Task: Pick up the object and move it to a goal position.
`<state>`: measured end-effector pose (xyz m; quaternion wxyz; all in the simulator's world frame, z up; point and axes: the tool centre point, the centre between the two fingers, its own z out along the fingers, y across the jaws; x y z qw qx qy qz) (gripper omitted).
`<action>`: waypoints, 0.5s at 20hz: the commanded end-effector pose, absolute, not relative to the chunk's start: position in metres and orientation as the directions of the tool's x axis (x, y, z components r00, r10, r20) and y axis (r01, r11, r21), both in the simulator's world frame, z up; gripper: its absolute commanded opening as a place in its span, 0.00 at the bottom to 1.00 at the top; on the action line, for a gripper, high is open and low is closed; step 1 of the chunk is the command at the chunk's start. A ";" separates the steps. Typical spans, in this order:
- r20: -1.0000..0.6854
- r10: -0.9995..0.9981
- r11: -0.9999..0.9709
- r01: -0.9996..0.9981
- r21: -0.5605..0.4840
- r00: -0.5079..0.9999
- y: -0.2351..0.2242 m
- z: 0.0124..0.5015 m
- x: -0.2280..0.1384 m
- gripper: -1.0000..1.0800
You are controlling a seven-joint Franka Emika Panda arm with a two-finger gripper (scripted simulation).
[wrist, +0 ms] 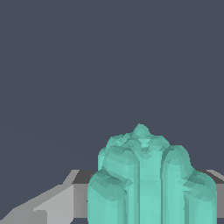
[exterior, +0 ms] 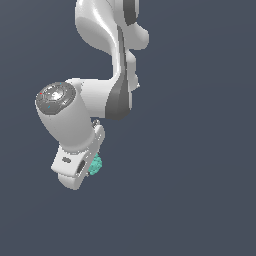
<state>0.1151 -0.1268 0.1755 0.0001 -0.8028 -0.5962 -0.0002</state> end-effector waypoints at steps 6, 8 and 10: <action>0.000 0.957 -0.289 0.957 0.000 0.289 -0.134 0.181 0.124 0.00; 0.000 0.957 -0.289 0.957 0.000 0.289 -0.135 0.182 0.125 0.00; 0.000 0.957 -0.289 0.957 0.000 0.289 -0.135 0.182 0.125 0.00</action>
